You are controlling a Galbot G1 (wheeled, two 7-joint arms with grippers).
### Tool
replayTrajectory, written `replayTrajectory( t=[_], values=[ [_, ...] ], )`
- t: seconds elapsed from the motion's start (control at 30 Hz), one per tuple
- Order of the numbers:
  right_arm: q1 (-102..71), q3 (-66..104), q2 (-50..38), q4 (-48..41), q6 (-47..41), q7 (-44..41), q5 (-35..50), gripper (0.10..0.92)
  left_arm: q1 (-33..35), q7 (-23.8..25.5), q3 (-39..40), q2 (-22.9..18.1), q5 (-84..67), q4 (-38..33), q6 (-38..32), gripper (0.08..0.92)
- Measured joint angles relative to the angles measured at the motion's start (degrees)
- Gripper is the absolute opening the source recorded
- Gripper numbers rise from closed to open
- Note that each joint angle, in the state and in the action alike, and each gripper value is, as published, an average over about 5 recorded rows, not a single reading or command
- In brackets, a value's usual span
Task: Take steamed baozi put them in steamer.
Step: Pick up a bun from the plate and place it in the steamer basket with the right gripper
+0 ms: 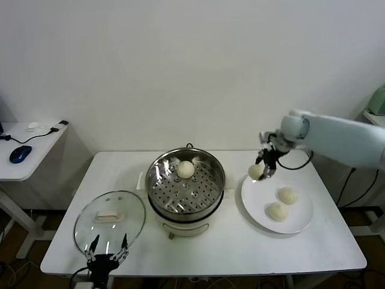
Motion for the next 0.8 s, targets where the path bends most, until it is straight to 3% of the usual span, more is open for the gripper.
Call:
replayTrajectory(
  t=[0.4,0.8],
  values=[
    [9.1,-0.1,14.2,9.7,-7.8,7.6,18.2,0.679,-0.3,0.2,1.4,0.0,0.3,-1.3,0.2,0.823],
    [0.2,0.2,26.0,5.9,-13.4,15.3,20.3,0.679,0.7,0.1,2.1,-0.2,0.7,-1.6,-0.3,0.823]
  ],
)
